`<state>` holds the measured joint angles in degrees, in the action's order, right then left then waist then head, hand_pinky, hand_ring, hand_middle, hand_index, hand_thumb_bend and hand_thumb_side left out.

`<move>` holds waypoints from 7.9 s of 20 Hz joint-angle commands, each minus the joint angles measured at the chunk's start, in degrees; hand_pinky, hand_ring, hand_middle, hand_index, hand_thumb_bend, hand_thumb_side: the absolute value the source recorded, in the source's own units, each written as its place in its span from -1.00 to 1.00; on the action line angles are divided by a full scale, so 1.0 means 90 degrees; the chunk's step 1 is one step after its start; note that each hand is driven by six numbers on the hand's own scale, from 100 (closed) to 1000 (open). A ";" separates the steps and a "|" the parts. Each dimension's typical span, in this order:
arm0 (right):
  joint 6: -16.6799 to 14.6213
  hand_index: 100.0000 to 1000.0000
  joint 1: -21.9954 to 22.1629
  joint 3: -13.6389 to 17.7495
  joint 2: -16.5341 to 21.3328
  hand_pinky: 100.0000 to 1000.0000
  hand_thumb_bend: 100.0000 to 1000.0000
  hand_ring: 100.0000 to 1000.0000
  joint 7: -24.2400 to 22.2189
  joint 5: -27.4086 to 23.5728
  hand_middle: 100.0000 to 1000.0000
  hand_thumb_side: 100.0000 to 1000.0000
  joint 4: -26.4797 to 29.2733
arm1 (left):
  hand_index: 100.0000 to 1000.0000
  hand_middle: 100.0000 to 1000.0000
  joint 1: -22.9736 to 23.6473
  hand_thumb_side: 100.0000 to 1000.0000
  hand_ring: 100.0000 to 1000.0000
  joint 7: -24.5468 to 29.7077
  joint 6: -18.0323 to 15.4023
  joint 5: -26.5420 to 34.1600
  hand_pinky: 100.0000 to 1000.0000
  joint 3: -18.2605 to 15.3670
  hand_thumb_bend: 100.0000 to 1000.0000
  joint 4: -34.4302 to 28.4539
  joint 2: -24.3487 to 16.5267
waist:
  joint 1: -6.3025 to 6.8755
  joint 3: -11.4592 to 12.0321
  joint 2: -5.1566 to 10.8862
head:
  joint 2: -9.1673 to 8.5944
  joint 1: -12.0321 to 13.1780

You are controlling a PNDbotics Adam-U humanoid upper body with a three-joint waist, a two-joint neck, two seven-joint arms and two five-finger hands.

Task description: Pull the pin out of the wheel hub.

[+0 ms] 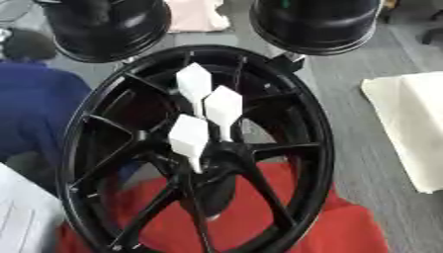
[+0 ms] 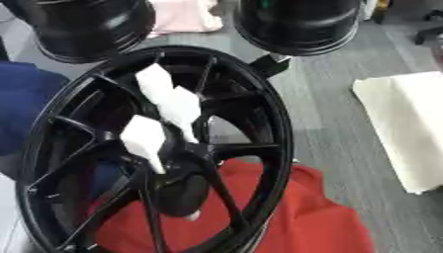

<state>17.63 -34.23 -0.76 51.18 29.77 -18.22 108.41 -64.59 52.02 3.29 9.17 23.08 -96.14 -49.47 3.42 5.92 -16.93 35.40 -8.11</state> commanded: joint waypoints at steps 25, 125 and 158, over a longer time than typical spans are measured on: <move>0.0005 0.33 -0.0122 -0.0037 0.0077 0.46 -1.00 0.44 -0.0037 -0.0013 0.28 0.00 -0.0071 | 0.67 0.53 -0.0453 -0.01 0.52 -0.0086 0.1391 0.0193 0.61 0.1041 -0.17 -0.0132 0.0591 | -0.0032 -0.0088 0.0176 | -0.0077 0.0168; -0.0122 0.34 -0.0016 -0.0027 -0.0039 0.48 -1.00 0.46 -0.0052 -0.0195 0.29 0.17 -0.0177 | 0.36 0.17 -0.0294 -0.36 0.19 -0.0194 0.0600 -0.1399 0.34 0.1740 -0.20 0.1197 0.1687 | -0.0164 -0.0274 -0.0032 | 0.0016 0.0324; -0.0238 0.35 0.0008 0.0175 0.0002 0.48 -1.00 0.46 0.0290 -0.0221 0.30 0.20 -0.0117 | -0.19 -0.16 -0.0230 -0.63 -0.06 -0.1180 -0.0036 -0.2318 0.10 0.1913 -1.00 0.0581 0.1512 | -0.0175 -0.0249 -0.0014 | -0.0226 0.0274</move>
<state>15.42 -33.69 -0.02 49.65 32.07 -20.20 106.64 -65.95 41.96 2.87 -11.51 40.75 -90.07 -34.27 2.01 3.65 -18.12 34.11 -5.85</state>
